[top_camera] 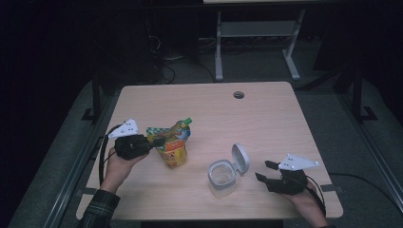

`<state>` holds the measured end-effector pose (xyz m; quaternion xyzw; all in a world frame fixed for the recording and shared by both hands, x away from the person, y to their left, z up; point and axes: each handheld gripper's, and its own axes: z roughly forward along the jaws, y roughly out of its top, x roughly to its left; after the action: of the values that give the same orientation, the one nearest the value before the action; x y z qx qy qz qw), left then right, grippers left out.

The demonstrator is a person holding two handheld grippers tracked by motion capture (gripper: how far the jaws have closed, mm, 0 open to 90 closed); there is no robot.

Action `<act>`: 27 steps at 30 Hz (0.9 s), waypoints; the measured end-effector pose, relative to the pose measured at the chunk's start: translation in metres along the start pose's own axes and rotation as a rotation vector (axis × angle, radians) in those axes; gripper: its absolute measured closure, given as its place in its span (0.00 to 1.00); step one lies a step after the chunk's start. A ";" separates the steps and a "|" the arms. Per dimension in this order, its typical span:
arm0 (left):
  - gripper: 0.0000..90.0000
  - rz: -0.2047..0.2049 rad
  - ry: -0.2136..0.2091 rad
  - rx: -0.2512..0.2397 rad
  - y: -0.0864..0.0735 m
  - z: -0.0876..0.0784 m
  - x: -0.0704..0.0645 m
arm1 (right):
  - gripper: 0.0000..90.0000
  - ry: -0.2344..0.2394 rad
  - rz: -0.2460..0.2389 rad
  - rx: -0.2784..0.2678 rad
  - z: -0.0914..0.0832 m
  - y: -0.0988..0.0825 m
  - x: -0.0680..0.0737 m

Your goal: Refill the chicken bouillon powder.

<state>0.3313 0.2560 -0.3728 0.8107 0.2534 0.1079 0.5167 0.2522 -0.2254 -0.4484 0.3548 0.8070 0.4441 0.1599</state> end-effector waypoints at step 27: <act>1.00 -0.026 -0.066 -0.043 0.034 -0.022 -0.028 | 1.00 0.167 -0.070 0.002 -0.033 0.006 0.047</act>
<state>0.3077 0.2472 -0.3299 0.7991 0.2446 0.0800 0.5434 0.2035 -0.2092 -0.4222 0.2883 0.8300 0.4654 0.1070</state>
